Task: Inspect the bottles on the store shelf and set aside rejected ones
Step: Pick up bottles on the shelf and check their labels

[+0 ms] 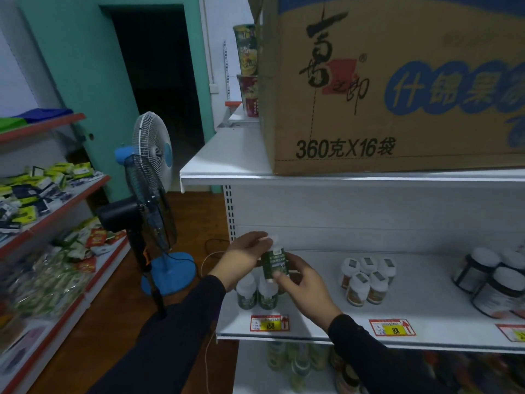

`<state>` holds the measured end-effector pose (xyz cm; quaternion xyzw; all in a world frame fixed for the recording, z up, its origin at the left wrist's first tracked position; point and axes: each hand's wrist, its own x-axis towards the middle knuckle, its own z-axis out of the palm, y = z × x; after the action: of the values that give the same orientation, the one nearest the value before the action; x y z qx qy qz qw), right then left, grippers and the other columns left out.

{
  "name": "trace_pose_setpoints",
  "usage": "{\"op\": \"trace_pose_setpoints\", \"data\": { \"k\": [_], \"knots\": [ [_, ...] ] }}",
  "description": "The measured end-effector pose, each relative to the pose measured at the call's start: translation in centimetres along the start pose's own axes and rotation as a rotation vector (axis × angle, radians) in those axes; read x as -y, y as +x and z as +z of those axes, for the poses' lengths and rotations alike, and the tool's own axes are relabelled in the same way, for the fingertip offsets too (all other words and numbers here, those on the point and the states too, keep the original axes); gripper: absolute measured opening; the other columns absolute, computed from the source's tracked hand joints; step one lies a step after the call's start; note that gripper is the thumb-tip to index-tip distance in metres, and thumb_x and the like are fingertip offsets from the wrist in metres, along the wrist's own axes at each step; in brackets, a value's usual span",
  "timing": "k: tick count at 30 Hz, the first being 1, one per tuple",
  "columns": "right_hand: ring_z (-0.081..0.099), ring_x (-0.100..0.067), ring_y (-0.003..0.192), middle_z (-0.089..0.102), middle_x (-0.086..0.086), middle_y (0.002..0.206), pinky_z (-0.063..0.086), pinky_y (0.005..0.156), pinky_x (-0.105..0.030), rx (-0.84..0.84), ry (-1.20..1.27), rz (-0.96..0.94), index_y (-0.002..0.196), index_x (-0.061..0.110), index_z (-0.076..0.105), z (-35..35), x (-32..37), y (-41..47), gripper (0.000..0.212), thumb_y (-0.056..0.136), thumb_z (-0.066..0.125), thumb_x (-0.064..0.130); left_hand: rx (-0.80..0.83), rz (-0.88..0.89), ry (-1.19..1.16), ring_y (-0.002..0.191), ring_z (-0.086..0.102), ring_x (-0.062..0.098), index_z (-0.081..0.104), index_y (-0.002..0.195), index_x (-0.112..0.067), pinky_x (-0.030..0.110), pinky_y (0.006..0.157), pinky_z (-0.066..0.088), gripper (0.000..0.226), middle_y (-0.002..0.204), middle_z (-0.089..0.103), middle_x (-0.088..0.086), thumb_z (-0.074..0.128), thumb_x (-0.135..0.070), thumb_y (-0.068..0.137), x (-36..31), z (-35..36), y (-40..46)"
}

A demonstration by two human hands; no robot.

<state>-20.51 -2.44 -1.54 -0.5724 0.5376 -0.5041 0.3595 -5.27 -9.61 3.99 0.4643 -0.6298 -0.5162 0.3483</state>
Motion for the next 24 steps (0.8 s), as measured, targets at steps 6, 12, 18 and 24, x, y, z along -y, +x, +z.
{"op": "trace_pose_setpoints", "data": {
  "k": [6,12,18,24],
  "knots": [
    [0.067,-0.01,0.1,0.064,0.006,0.121,0.055,0.087,-0.03,0.034,0.108,0.031,0.126,0.034,0.054,0.24,0.6,-0.22,0.036,0.093,0.064,0.024,-0.012,-0.054,-0.289,0.103,0.066,0.022,0.061,0.118,-0.016,0.022,0.07,0.055,0.028,0.116,0.066,0.008,0.066,-0.02,0.092,-0.21,-0.14,-0.5],
    [0.07,-0.015,0.091,0.059,0.004,0.117,0.057,0.078,-0.027,-0.024,0.204,0.062,0.121,0.026,0.05,0.17,0.79,-0.36,0.047,0.084,0.075,0.012,-0.037,-0.064,-0.361,0.103,0.065,0.025,0.065,0.104,-0.017,0.029,0.08,0.052,0.018,0.108,0.07,0.008,0.07,-0.021,0.087,-0.48,0.43,-0.57],
    [0.068,-0.017,0.099,0.065,-0.002,0.115,0.057,0.088,-0.033,-0.003,0.287,0.1,0.119,0.025,0.056,0.13,0.76,-0.26,0.027,0.095,0.06,0.013,-0.024,-0.058,-0.422,0.105,0.066,0.027,0.063,0.115,-0.011,0.031,0.079,0.056,0.023,0.115,0.068,0.013,0.063,-0.016,0.093,-0.67,0.2,-0.3],
    [0.07,-0.017,0.094,0.06,0.004,0.12,0.057,0.081,-0.03,-0.019,0.261,0.083,0.132,0.024,0.047,0.16,0.79,-0.21,0.052,0.087,0.073,0.021,-0.071,-0.042,-0.428,0.105,0.064,0.025,0.063,0.116,-0.012,0.027,0.077,0.054,0.03,0.116,0.066,0.011,0.069,-0.016,0.088,-0.76,0.12,-0.36]
  ]
}}
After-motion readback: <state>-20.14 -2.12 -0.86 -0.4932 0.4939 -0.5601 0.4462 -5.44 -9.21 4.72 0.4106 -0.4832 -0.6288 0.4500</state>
